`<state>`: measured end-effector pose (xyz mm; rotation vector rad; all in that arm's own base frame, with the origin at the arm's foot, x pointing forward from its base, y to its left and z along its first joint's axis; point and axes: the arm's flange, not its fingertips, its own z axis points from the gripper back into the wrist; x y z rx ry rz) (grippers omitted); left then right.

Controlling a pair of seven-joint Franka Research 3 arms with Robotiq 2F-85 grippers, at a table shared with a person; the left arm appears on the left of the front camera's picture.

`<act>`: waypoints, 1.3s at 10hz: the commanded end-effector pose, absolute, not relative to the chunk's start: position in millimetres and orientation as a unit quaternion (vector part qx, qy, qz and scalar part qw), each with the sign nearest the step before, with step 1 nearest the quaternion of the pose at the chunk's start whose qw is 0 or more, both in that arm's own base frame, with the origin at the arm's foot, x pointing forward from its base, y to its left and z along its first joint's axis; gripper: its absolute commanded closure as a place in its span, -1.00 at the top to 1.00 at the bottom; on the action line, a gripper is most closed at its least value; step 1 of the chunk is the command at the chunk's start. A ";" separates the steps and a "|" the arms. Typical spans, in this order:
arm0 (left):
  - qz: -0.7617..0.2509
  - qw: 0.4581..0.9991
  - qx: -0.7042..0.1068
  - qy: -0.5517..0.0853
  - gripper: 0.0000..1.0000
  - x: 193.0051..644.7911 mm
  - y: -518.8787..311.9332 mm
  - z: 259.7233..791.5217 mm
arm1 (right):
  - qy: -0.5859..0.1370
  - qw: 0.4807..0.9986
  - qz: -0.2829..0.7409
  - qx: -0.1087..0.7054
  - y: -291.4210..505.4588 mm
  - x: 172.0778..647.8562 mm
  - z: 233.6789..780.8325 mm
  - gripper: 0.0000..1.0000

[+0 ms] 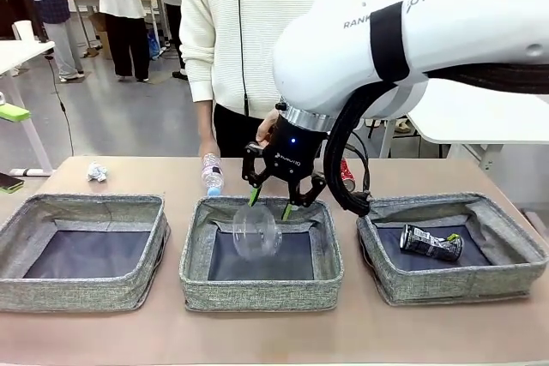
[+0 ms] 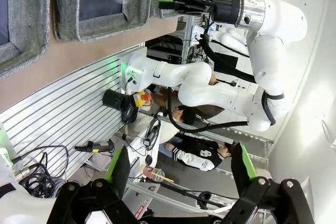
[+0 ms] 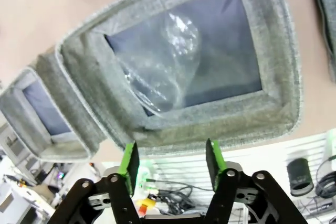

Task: Sort the waste into the appropriate baskets.
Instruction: Place the picked waste into the Fabric basket indicated by the person.

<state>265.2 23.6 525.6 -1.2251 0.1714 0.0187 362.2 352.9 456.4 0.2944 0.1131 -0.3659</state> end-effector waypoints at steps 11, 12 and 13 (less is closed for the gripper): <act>0.000 0.809 -0.583 0.076 1.00 263.9 23.8 527.0 | 0.167 0.761 -0.113 0.616 165.8 342.4 482.2 1.00; 0.000 0.809 -0.583 0.076 1.00 263.9 23.8 527.0 | 0.142 0.719 -0.068 0.677 139.8 332.5 479.8 1.00; 0.000 0.809 -0.583 0.076 1.00 263.9 23.8 527.0 | 0.115 0.691 -0.021 0.713 112.7 322.2 477.7 1.00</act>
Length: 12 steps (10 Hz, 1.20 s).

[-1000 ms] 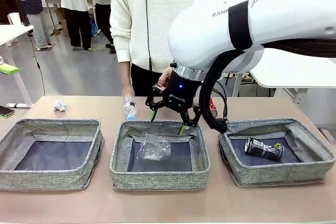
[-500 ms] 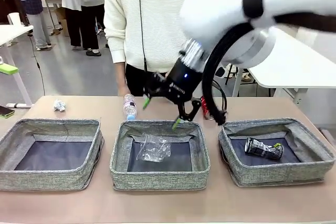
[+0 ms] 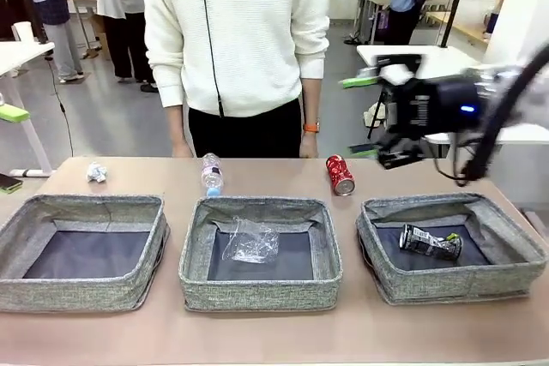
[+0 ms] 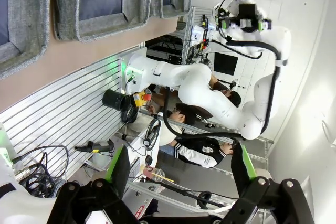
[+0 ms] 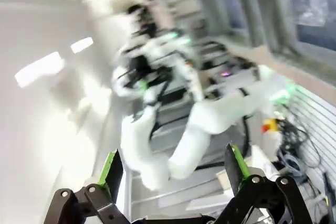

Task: Sort the waste into the appropriate baskets.
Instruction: Place the picked waste into the Fabric basket indicated by the person.

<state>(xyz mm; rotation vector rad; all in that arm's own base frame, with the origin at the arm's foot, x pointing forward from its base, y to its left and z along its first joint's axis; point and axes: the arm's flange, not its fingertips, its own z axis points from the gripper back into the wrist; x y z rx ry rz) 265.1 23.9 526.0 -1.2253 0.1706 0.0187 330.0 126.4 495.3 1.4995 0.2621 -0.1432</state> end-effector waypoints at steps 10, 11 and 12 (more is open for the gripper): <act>0.000 0.809 -0.583 0.076 1.00 263.9 23.8 527.0 | 0.092 0.734 -0.030 0.672 20.5 305.8 489.7 1.00; 0.000 0.809 -0.583 0.076 1.00 263.9 23.8 527.0 | 0.092 0.734 -0.030 0.672 20.5 305.8 489.7 1.00; 0.000 0.809 -0.583 0.076 1.00 263.9 23.8 527.0 | 0.092 0.734 -0.030 0.672 20.5 305.8 489.7 1.00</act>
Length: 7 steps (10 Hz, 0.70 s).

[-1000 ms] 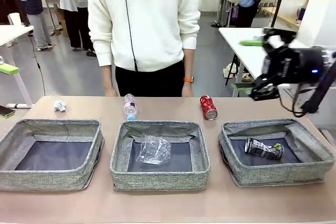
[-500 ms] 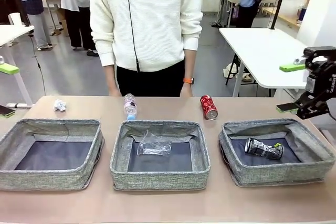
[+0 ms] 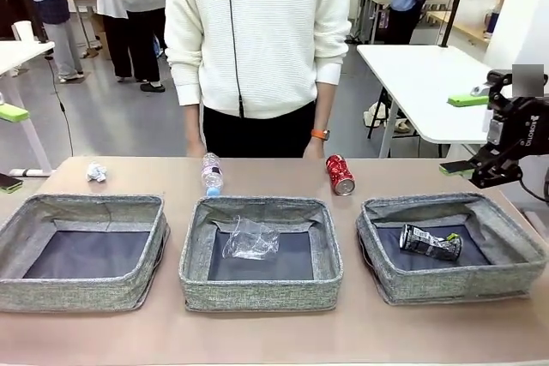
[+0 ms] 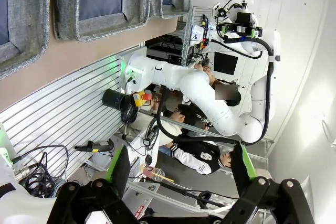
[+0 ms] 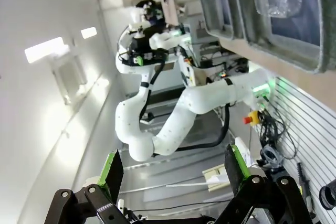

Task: Sort the waste into the appropriate baskets.
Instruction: Place the picked waste into the Fabric basket indicated by the person, then pick up the waste item pointed out by the person.

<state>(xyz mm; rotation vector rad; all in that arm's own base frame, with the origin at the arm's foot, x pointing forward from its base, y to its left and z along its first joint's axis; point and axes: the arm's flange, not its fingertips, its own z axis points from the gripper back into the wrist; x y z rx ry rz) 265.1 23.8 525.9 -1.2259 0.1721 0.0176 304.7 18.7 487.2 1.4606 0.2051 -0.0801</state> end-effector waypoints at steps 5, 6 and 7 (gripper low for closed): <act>0.000 0.809 -0.583 0.076 1.00 263.9 23.8 527.0 | 0.092 0.734 -0.030 0.672 20.5 305.8 489.7 1.00; 0.000 0.809 -0.583 0.076 1.00 263.9 23.8 527.0 | 0.092 0.734 -0.030 0.672 20.5 305.8 489.7 1.00; 0.000 0.809 -0.583 0.076 1.00 263.9 23.8 527.0 | 0.092 0.734 -0.030 0.672 20.5 305.8 489.7 1.00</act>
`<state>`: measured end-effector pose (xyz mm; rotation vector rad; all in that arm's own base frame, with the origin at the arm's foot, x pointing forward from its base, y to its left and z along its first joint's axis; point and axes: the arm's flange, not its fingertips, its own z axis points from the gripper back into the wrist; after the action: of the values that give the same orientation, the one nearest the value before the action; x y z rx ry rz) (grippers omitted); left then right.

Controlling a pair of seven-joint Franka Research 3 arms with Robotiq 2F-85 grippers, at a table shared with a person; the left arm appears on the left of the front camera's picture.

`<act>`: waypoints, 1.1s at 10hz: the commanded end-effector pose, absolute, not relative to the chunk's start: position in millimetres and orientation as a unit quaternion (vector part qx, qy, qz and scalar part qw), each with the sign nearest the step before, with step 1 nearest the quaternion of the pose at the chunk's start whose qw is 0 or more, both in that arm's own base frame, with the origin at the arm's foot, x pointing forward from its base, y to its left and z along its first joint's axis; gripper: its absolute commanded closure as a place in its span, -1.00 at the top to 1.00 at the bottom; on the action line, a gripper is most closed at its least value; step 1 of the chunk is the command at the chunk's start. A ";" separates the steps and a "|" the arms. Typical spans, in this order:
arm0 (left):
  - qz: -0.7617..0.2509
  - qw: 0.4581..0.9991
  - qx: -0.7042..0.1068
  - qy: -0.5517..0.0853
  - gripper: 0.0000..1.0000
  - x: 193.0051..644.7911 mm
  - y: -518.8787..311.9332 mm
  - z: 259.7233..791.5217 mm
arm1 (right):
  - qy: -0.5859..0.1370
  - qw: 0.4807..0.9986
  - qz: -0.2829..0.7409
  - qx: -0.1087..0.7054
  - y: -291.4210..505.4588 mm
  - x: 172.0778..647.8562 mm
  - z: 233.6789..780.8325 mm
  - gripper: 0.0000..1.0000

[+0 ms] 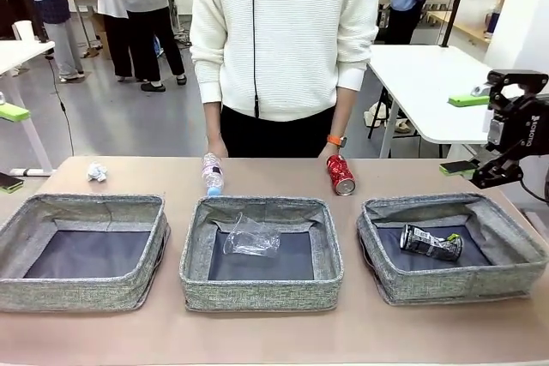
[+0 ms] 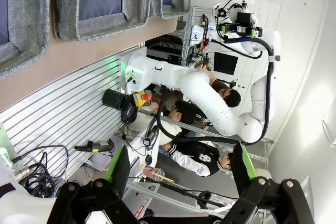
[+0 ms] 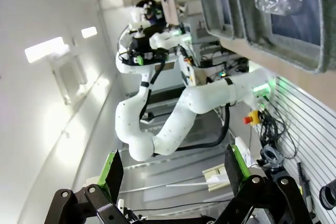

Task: Sort the waste into the appropriate baskets.
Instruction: Pick up the waste item pointed out by the person.

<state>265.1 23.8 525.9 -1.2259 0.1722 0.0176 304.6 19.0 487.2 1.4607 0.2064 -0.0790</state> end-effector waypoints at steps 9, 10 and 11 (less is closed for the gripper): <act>0.000 0.809 -0.583 0.076 1.00 263.9 23.8 527.0 | 0.092 0.734 -0.030 0.672 20.5 305.8 489.7 1.00; 0.000 0.809 -0.583 0.076 1.00 263.9 23.8 527.0 | 0.092 0.734 -0.030 0.672 20.5 305.8 489.7 1.00; 0.000 0.809 -0.583 0.076 1.00 263.9 23.8 527.0 | 0.092 0.734 -0.030 0.672 20.5 305.8 489.7 1.00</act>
<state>265.1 23.8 525.9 -1.2259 0.1721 0.0176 304.5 19.1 487.3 1.4611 0.2071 -0.0784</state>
